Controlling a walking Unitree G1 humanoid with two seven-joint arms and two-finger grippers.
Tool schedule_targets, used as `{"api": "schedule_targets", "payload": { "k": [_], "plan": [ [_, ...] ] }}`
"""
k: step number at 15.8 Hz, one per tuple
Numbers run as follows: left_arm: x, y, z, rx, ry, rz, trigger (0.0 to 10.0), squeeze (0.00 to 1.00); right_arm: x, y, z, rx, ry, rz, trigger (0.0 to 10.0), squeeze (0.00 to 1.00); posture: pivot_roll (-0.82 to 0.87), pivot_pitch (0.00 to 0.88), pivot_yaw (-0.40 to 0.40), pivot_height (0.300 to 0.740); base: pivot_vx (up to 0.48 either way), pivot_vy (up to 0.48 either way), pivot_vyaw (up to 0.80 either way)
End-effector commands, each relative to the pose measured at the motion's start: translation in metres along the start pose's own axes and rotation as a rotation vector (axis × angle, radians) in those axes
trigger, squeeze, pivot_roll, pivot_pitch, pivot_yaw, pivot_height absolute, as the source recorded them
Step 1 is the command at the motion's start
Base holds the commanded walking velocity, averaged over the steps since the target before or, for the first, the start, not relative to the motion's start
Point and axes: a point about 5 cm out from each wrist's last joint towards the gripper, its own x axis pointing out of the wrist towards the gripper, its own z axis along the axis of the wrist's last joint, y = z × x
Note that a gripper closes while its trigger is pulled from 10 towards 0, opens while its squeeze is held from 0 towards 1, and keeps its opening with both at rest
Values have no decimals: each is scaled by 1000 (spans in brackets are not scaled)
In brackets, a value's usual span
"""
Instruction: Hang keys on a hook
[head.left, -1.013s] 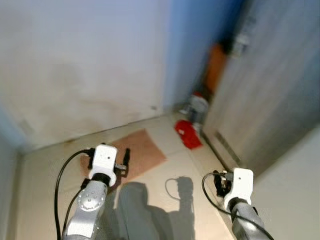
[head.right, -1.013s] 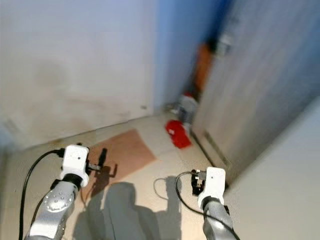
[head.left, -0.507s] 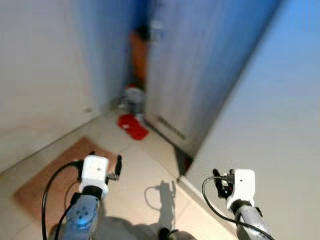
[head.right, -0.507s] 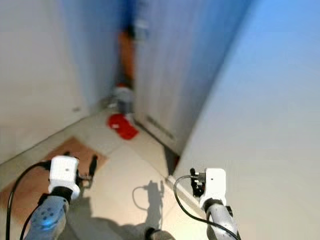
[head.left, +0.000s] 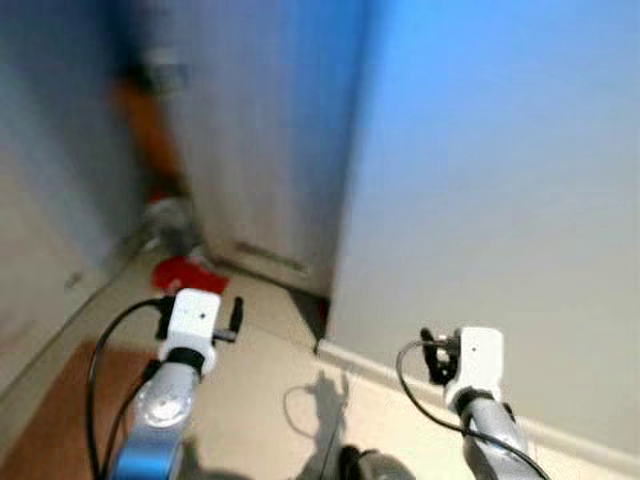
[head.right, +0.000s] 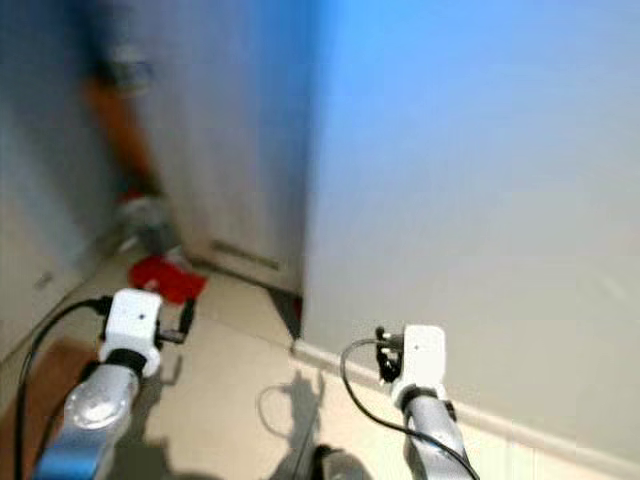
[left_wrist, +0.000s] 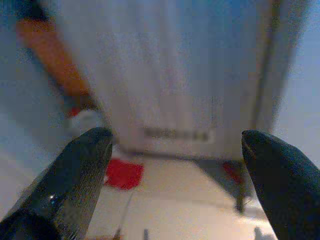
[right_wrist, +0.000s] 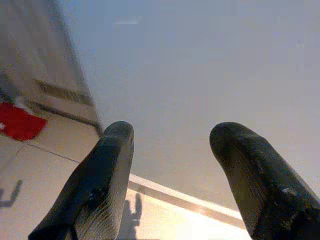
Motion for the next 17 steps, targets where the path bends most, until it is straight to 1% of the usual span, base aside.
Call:
{"api": "schedule_targets", "payload": {
  "k": [1, 2, 3, 4, 5, 6, 8, 9, 10, 11, 12, 13, 14, 15, 16, 17],
  "plan": [
    [-2, -8, -2, 9, 14, -39, 10000, 0, -1, -7, 4, 6, -13, -22, 10000, 0, -30, 28, 12, 740, 0, 0, -800],
    [0, -9, 0, 9, 10, -39, 10000, 0, -2, -9, 5, 6, -16, -26, 10000, 0, -30, 28, 12, 740, 0, 0, -800],
    [14, -7, 4, -39, 0, -15, 10000, 0, 1, -17, 13, -3, -46, -72, 10000, 0, -92, 62, 53, 740, 0, 0, -800],
    [16, -6, 10, -15, -22, -24, 10000, 0, 0, -24, 14, 48, -47, -153, 10000, 0, -92, 39, 61, 740, 0, 0, -800],
    [17, -6, 16, -29, -42, -34, 10000, 0, -1, -23, 18, 67, -63, -155, 10000, 0, -90, 31, 63, 740, 0, 0, -800],
    [22, 0, 20, -35, -51, -12, 10000, 0, 4, -16, 24, 55, -80, -121, 10000, 0, -86, 23, 60, 740, 0, 0, -800],
    [29, 5, 22, -46, -55, 16, 10000, 0, 12, -10, 25, 28, -82, -103, 10000, 0, -76, 0, 46, 740, 0, 0, -800],
    [29, 4, 20, -43, -43, 9, 10000, 0, 15, -8, 28, 29, -86, -98, 10000, 0, -70, 0, 40, 740, 0, 0, -800],
    [27, 4, 19, -19, -46, 24, 10000, 0, 21, -8, 32, 29, -94, -93, 10000, 0, -54, 0, 31, 740, 0, 0, -800],
    [26, 4, 20, -13, -51, 28, 10000, 0, 23, -8, 32, 25, -95, -91, 10000, 0, -46, 0, 26, 740, 0, 0, -800],
    [23, 12, 18, -70, -51, 49, 10000, 0, 26, -5, 32, 17, -93, -56, 10000, 0, -35, 0, 8, 740, 0, 0, -800],
    [22, 16, 14, -103, -34, 67, 10000, 0, 26, -2, 32, 5, -94, -40, 10000, 0, -42, 0, 11, 740, 0, 0, -800],
    [22, 16, 12, -129, -30, 60, 10000, 0, 25, 0, 32, -3, -100, -25, 10000, 0, -44, 0, 9, 740, 0, 0, -800],
    [21, 17, 9, -138, -26, 49, 10000, 0, 22, 3, 31, -8, -109, -10, 10000, 0, -46, 0, 4, 740, 0, 0, -800],
    [19, 17, 6, -119, -27, 35, 10000, 0, 15, 7, 28, 11, -117, -11, 10000, 0, -50, 0, 3, 740, 0, 0, -800],
    [19, 20, 5, -114, -28, 42, 10000, 0, 13, 9, 27, 21, -120, -14, 10000, 0, -54, 0, 5, 740, 0, 0, -800]
  ]
}}
